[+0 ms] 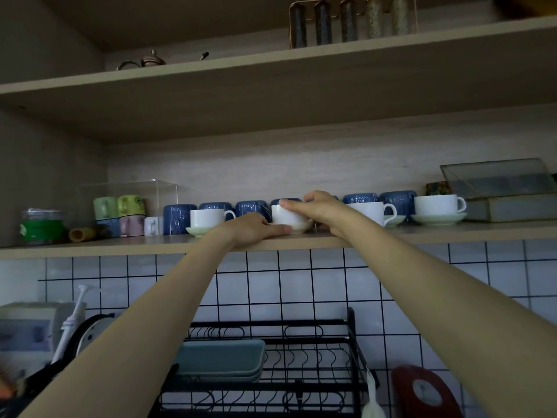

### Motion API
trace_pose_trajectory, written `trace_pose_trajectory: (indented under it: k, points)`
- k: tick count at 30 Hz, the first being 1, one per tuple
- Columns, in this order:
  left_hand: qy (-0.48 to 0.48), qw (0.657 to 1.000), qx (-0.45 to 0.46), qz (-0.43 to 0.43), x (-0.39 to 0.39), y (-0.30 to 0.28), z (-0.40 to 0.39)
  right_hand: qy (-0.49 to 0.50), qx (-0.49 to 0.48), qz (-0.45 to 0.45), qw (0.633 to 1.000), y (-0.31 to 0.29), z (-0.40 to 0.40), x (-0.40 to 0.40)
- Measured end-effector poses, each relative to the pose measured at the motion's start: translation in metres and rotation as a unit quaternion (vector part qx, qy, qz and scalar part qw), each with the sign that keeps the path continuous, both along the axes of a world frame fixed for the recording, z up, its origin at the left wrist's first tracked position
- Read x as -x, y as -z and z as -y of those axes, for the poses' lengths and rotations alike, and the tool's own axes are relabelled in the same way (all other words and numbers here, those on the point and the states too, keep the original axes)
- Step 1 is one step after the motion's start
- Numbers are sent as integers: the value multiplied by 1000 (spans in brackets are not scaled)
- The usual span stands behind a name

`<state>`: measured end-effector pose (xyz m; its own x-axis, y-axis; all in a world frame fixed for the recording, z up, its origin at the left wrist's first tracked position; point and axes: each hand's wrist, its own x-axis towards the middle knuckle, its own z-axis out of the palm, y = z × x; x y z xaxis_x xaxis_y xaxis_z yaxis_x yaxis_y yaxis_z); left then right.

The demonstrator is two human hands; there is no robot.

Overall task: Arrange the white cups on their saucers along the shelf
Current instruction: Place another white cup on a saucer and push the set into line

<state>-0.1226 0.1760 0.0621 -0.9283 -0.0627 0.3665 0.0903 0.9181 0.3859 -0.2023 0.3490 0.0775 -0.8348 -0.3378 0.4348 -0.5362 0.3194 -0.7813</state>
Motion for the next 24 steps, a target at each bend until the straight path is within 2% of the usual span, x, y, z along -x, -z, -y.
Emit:
trace_pose_trajectory:
  k: [7, 19, 24]
  points:
    - [-21, 999, 30, 20, -9, -2, -5, 1, 10, 47, 999, -1, -2, 3]
    - [-24, 999, 47, 16, -8, 0, -5, -2, -23, 40, 999, -1, -1, -3]
    - [-24, 999, 40, 13, -6, 0, -4, -6, 66, 67, 996, -2, -1, -4]
